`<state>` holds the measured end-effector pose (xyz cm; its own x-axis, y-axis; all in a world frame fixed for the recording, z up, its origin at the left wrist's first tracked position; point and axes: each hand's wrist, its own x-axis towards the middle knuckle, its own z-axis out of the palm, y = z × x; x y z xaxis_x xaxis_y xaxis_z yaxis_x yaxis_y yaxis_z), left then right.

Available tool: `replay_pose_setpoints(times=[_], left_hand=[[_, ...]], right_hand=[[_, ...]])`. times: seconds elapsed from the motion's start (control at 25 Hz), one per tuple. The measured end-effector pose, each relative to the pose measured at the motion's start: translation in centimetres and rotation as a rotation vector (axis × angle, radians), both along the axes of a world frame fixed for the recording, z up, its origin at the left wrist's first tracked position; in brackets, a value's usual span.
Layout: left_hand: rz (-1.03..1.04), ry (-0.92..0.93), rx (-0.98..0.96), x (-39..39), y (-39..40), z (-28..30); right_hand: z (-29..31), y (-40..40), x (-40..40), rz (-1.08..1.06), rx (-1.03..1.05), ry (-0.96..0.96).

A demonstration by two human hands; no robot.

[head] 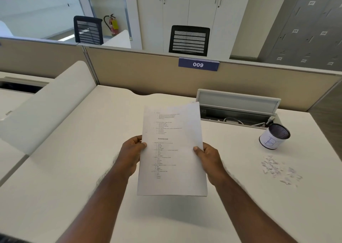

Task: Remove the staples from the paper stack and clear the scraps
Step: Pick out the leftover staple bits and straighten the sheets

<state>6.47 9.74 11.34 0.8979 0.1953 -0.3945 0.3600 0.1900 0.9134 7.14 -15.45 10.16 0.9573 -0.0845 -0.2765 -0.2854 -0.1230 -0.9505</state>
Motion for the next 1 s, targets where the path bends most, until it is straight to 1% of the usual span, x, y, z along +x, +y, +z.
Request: replay_pose_setpoints(times=[0.16, 0.36, 0.48, 0.68, 1.0], left_hand=[[0.058, 0.047, 0.047, 2.2, 2.1, -1.8], [0.074, 0.110, 0.113, 5.0, 5.5, -4.6], [0.054, 0.154, 0.139, 6.4, 7.0, -6.5], [0.020, 0.209, 0.205, 8.3, 8.4, -8.8], [-0.009, 0.226, 0.295, 11.1, 8.8, -10.5]], right_hand=[[-3.0, 2.5, 1.9, 0.014, -0.011, 0.116], [-5.2, 4.5, 4.3, 0.040, 0.150, 0.263], [-6.1, 5.7, 5.4, 0.067, 0.176, 0.288], [-8.2, 7.7, 7.0, 0.070, 0.113, 0.289], [-10.8, 8.8, 8.8, 0.066, 0.031, 0.295]])
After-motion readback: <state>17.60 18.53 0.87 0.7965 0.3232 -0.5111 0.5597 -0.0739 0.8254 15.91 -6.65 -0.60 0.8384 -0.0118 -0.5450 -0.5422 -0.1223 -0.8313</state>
